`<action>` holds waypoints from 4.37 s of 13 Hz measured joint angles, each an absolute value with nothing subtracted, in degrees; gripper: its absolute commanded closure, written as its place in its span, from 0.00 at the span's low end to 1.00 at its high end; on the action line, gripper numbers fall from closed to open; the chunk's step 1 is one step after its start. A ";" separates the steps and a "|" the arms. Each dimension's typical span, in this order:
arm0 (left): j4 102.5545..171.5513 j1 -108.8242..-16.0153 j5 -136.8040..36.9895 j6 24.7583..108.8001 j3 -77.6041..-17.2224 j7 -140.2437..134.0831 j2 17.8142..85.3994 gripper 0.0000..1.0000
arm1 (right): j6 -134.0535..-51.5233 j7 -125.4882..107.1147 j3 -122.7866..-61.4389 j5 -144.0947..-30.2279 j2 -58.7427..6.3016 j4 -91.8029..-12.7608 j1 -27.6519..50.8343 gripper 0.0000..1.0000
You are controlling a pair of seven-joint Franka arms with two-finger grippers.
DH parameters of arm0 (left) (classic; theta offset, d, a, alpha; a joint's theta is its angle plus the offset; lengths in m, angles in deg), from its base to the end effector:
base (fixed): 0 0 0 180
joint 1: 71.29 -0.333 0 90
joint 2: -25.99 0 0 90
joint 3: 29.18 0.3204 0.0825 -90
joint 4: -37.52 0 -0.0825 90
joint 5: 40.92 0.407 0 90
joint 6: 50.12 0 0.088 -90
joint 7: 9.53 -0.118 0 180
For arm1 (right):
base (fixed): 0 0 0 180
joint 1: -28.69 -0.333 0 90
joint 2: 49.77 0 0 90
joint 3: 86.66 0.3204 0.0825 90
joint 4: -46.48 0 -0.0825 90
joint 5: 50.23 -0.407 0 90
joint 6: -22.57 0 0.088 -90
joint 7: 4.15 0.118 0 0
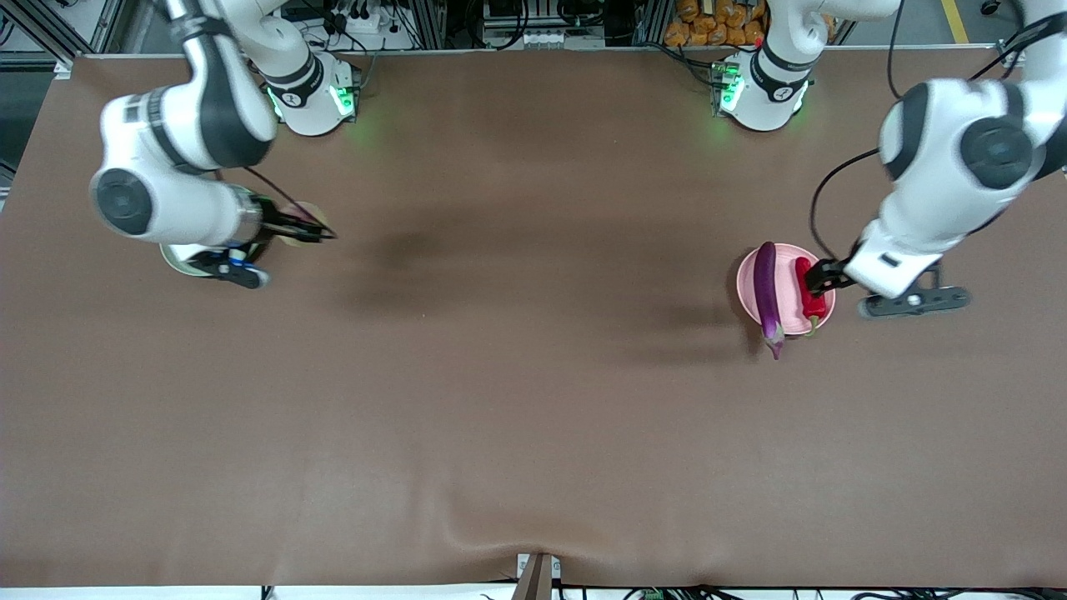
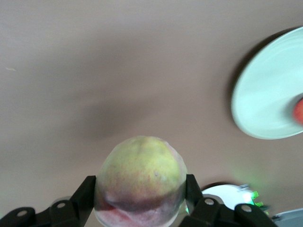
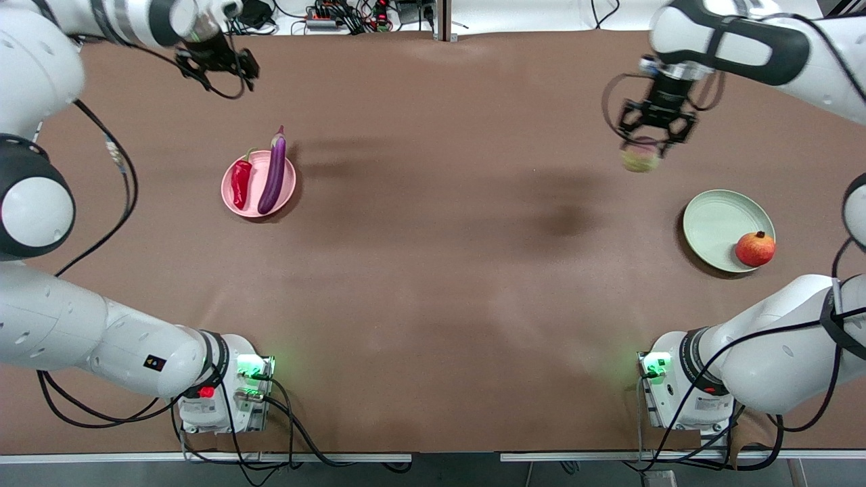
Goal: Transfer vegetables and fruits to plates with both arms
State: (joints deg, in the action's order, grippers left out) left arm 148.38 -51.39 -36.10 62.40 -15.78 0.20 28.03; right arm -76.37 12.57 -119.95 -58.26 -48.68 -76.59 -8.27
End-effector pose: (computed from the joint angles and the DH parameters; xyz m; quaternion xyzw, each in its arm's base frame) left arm 0.5849 -0.0613 0.4502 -0.9990 -0.0119 -0.0032 0.0429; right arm 0.4996 0.0467 0.3495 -0.9648 0.1372 0.2233 0.0209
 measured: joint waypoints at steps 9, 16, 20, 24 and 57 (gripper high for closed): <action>134.04 -63.14 -37.74 40.83 -25.49 -8.71 20.89 0.00 | -95.57 -24.29 -120.28 -55.46 -46.33 -90.78 16.35 1.00; 133.88 -70.25 -38.67 36.71 -34.35 -8.72 20.57 0.00 | -102.19 -28.35 -119.24 -56.80 -39.28 -92.44 20.16 0.01; 132.28 -70.65 -38.78 33.80 -34.85 -8.28 20.37 0.00 | -100.99 -28.67 -119.09 -57.42 -38.93 -91.76 19.94 0.00; 130.97 -71.91 -41.32 33.83 -35.14 -6.32 22.34 0.00 | -84.63 -29.39 -118.70 -58.21 -39.23 -80.38 18.15 0.00; 128.47 -74.06 -39.93 35.34 -38.40 -8.22 24.08 0.00 | -40.30 -1.07 -85.18 -58.77 -48.10 -27.69 30.33 0.00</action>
State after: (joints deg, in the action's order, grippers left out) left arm 128.47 -74.06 -39.93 35.34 -38.40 -8.22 24.08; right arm -40.30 -1.07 -85.18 -58.77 -48.10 -27.69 30.33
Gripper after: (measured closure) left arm 0.000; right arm 0.000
